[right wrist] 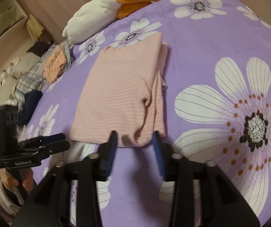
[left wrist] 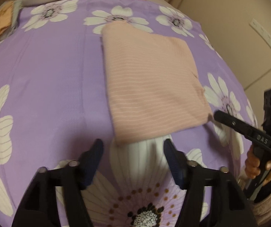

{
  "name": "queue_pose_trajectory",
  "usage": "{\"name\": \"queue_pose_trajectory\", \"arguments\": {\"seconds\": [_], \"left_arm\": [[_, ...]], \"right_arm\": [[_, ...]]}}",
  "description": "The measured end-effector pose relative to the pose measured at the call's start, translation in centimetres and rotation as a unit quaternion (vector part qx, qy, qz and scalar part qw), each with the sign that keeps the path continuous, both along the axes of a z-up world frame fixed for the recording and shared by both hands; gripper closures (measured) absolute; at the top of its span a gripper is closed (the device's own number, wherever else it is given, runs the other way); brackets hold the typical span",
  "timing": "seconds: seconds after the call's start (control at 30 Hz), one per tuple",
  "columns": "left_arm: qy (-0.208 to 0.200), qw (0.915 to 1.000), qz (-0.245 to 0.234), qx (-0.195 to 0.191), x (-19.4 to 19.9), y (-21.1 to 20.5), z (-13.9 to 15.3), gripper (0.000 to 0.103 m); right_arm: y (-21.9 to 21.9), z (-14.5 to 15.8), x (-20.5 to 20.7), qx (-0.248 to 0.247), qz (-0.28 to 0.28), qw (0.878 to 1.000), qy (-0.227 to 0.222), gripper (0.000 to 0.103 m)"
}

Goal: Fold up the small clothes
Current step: 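Move both open grippers to the end of the folded bundle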

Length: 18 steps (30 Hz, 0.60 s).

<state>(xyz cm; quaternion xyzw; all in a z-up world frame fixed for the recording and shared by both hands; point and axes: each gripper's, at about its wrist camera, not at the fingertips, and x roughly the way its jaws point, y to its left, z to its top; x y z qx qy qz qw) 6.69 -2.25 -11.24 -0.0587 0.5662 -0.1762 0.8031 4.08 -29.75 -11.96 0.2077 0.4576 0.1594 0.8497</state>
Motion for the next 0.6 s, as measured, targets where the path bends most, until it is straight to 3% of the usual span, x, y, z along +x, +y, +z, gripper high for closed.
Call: {"name": "queue_pose_trajectory", "arguments": {"seconds": [0.23, 0.37, 0.6], "left_arm": [[0.032, 0.9961, 0.042, -0.071, 1.4, 2.7, -0.4, 0.038], [0.057, 0.9901, 0.057, -0.115, 2.5, 3.5, -1.3, 0.038], [0.068, 0.9832, 0.064, -0.157, 4.8, 3.3, -2.4, 0.038]], "right_arm": [[-2.2, -1.3, 0.8, 0.105, -0.047, 0.993, 0.029, 0.045], [-2.6, -2.1, 1.3, 0.130, -0.057, 0.989, 0.039, 0.040], [-2.9, -3.1, 3.2, 0.168, -0.054, 0.983, 0.041, 0.039]]}}
